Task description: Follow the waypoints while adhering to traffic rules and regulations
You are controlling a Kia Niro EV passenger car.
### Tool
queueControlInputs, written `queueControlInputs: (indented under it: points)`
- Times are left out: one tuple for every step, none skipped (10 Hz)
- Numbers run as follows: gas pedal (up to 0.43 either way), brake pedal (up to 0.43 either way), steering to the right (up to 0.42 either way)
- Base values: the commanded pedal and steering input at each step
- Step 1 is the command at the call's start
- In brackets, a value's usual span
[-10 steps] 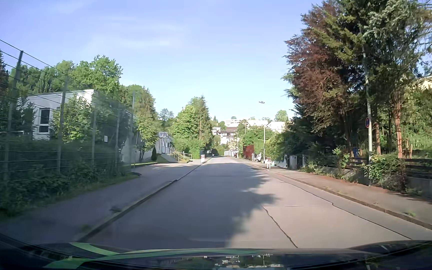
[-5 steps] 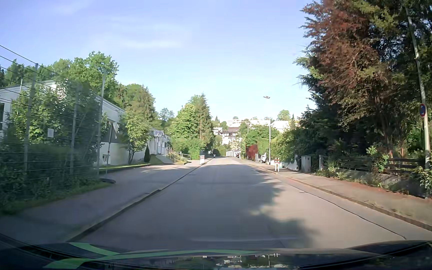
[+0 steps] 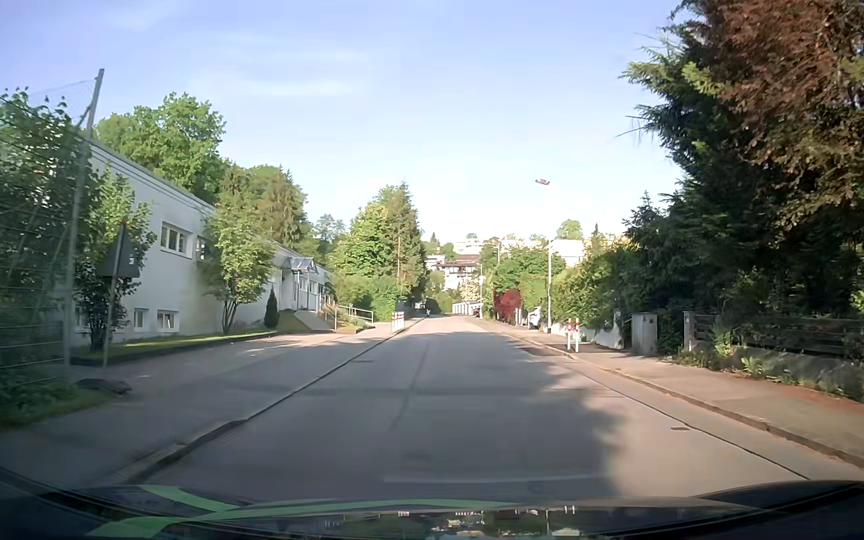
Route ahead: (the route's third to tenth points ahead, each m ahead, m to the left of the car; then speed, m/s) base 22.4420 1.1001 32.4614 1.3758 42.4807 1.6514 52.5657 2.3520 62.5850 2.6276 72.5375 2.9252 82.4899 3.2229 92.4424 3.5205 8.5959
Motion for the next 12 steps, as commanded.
queueControlInputs:
  points:
    - [0.177, 0.0, 0.005]
    - [0.177, 0.0, 0.005]
    - [0.177, 0.0, 0.005]
    - [0.177, 0.0, 0.005]
    - [0.177, 0.0, 0.005]
    - [0.177, 0.0, 0.005]
    - [0.177, 0.0, 0.005]
    - [0.169, 0.0, 0.006]
    - [0.169, 0.0, 0.007]
    - [0.169, 0.0, 0.008]
    - [0.169, 0.0, 0.007]
    - [0.169, 0.0, 0.006]
